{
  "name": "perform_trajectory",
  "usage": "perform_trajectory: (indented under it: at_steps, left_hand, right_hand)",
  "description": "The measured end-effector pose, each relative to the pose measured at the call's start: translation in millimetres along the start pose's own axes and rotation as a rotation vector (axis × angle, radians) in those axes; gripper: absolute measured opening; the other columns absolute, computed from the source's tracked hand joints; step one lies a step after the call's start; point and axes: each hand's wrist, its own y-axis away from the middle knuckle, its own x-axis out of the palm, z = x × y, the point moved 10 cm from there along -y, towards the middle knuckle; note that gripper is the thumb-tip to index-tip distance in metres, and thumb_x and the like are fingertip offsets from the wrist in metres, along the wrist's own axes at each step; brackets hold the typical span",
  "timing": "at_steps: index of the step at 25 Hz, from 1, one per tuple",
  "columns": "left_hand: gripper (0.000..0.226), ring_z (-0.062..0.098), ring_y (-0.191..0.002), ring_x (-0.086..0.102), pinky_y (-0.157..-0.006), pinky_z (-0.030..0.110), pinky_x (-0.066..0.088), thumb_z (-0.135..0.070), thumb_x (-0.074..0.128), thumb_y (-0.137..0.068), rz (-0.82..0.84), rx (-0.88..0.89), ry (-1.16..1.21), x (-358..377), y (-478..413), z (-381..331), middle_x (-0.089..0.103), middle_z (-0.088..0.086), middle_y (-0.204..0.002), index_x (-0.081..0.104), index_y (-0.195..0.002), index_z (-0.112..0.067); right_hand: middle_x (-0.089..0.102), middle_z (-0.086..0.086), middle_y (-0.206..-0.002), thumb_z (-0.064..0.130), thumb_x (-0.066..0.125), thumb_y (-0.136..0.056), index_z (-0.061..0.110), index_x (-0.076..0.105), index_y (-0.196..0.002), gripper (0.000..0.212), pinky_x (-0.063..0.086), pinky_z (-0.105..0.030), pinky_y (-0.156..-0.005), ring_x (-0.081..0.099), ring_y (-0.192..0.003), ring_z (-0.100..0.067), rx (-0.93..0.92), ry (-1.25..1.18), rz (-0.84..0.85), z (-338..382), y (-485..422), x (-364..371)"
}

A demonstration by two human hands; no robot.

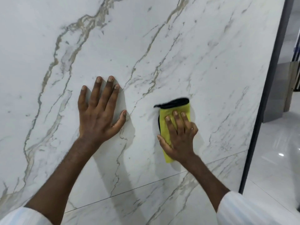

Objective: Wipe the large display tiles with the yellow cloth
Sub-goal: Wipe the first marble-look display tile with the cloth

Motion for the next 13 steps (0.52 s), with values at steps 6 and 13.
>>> perform_trajectory:
  at_steps: [6, 13]
  left_hand:
    - [0.067, 0.039, -0.159, 0.022, -0.122, 0.066, 0.015, -0.043, 0.050, -0.104, 0.001, -0.039, 0.095, -6.2, -3.5, -20.1, 0.026, 0.018, -0.171, 0.041, -0.160, -0.006]
    - [0.071, 0.037, -0.159, 0.020, -0.122, 0.062, 0.014, -0.047, 0.054, -0.100, 0.030, -0.137, -0.021, 32.0, -24.4, -108.8, 0.028, 0.013, -0.171, 0.042, -0.160, -0.011]
  right_hand:
    - [0.027, 0.000, -0.162, 0.059, 0.062, -0.089, 0.031, 0.036, -0.152, 0.074, 0.045, -0.063, -0.092, 0.025, -0.148, -0.028, -0.201, -0.019, 0.185, 16.5, 117.2, 16.2]
    - [0.041, -0.006, -0.158, 0.056, 0.061, -0.093, 0.024, 0.045, -0.152, 0.069, 0.036, -0.059, -0.098, 0.035, -0.145, -0.030, -0.133, -0.114, -0.042, -94.0, -14.6, -18.8]
